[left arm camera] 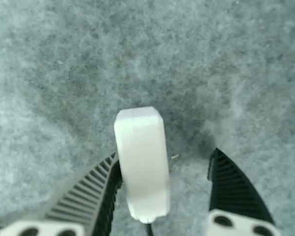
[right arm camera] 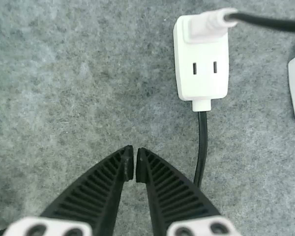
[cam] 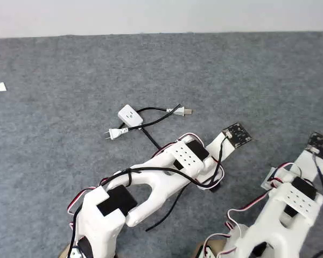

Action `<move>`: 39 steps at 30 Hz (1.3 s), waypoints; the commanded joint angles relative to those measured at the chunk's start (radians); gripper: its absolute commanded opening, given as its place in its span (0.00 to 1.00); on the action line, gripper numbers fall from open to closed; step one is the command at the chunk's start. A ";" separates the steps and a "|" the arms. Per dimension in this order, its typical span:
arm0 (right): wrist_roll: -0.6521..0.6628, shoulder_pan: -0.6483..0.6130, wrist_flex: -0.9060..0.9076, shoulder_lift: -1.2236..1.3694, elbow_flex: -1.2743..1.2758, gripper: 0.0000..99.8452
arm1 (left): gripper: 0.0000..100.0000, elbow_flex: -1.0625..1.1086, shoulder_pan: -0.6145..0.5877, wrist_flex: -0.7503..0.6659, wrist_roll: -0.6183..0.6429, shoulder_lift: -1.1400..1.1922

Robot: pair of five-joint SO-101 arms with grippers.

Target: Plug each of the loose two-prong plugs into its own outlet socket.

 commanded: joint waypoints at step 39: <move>0.074 -0.131 -0.082 -0.021 0.035 0.02 | 0.01 0.424 -0.186 -0.026 0.400 -0.660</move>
